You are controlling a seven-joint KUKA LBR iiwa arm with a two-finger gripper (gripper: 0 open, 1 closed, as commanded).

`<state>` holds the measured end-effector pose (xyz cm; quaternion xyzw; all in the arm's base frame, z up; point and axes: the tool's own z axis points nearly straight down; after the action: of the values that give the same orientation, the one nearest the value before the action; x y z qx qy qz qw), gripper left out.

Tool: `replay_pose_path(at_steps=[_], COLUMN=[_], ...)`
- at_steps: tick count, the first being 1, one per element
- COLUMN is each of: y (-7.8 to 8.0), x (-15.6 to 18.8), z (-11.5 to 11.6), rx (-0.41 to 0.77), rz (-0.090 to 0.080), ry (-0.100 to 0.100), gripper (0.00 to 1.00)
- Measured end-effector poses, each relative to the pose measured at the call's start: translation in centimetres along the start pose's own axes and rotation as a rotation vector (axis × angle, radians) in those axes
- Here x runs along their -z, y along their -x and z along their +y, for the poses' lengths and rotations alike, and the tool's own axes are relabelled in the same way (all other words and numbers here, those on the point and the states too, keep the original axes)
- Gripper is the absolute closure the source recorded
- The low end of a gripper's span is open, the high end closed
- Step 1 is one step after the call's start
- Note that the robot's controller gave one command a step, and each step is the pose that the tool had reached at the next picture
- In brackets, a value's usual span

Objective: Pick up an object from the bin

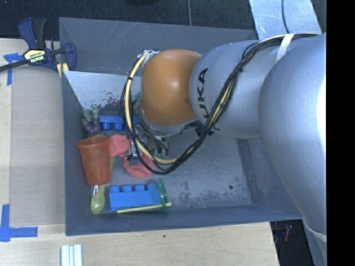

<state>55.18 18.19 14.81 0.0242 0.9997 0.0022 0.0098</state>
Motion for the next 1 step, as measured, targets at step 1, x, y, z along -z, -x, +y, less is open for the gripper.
replay_pose_path(at_steps=[1], y=[0.25], x=[4.02], z=[-0.07], rx=[0.001], rz=[-0.008], ry=[0.003], gripper=[1.0])
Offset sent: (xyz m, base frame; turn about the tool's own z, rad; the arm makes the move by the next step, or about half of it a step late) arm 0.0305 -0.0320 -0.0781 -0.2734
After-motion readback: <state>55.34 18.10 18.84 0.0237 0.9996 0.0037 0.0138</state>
